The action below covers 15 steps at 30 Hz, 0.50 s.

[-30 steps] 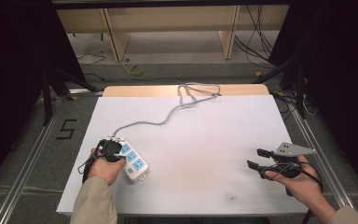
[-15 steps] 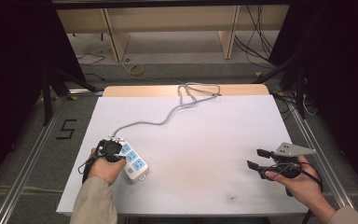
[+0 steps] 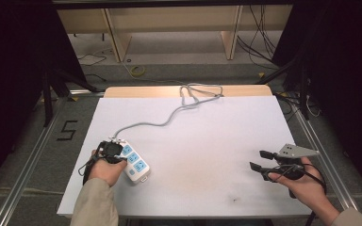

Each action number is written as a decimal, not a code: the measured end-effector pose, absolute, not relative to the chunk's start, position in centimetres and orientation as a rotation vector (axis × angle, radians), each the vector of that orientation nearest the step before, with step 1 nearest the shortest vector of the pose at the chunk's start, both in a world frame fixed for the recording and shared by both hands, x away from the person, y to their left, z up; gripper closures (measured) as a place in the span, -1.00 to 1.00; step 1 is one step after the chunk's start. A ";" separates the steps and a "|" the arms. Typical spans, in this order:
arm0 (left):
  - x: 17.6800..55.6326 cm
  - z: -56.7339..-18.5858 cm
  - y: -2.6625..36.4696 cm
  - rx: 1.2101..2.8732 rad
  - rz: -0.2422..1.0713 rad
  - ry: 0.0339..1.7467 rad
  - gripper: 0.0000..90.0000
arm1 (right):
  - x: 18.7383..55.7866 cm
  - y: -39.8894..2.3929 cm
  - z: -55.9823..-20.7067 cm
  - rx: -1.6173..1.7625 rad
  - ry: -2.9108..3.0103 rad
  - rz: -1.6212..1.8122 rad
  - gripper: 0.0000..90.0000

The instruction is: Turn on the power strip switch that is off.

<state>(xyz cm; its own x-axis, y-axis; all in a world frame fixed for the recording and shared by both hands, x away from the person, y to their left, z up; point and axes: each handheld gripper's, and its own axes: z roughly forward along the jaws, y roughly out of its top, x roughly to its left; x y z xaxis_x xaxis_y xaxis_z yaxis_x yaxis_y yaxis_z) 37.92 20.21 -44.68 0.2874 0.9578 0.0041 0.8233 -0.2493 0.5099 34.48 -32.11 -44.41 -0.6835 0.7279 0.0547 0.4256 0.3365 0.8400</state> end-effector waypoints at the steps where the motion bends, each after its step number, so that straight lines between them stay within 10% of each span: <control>1: 37.9 -44.7 20.2 2.152 0.445 1.596 1.00 | 34.5 -32.1 -44.4 1.023 2.276 1.277 -0.20; 15: 37.9 -44.7 20.1 2.163 0.457 1.588 1.00 | 34.5 -32.1 -44.4 1.020 2.276 1.279 -0.20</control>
